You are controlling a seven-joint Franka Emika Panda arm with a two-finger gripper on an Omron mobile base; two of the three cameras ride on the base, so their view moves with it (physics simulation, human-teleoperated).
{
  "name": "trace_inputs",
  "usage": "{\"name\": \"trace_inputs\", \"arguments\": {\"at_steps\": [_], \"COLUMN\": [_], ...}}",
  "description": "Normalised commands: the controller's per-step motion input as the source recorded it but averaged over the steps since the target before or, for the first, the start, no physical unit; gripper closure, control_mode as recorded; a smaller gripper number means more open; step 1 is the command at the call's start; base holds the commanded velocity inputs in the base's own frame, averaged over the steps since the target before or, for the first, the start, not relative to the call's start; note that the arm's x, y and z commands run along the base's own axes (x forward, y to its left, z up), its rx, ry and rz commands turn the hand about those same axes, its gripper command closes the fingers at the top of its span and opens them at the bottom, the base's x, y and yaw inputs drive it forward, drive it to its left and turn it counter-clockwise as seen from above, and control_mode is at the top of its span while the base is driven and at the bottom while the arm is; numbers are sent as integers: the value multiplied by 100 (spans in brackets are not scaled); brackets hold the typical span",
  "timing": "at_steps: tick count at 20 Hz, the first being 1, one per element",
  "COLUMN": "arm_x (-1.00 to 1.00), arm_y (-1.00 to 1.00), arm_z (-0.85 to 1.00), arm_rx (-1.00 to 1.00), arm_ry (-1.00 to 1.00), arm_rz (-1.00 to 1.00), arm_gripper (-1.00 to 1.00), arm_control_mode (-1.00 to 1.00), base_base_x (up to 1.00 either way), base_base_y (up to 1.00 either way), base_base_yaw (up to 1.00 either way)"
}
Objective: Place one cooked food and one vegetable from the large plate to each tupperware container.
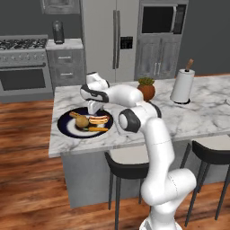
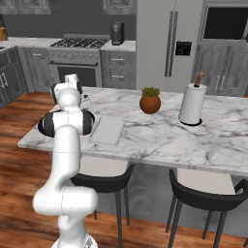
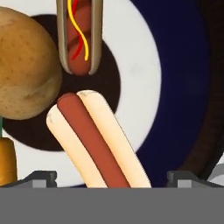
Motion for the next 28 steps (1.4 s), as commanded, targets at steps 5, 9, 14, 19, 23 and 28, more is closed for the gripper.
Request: {"name": "trace_inputs", "arguments": {"at_steps": [5, 9, 14, 19, 23, 28], "arm_x": [-13, -6, 0, 1, 0, 0], "arm_y": [0, -13, -17, -1, 1, 5], "arm_z": [-34, -59, -39, -11, -29, -20], "arm_rx": [0, -2, -2, -1, -1, 0], "arm_ry": [5, 11, 7, 1, 6, 6], "arm_rz": [10, 7, 1, 3, 7, 2], "arm_gripper": [-100, -100, -100, -100, -100, 100], "arm_control_mode": [-100, -100, -100, -100, -100, -100], "base_base_x": [0, 0, 0, 0, 0, 0], "base_base_y": [0, 0, 0, 0, 0, 0], "base_base_yaw": [0, 0, 0, 0, 0, 0]}}
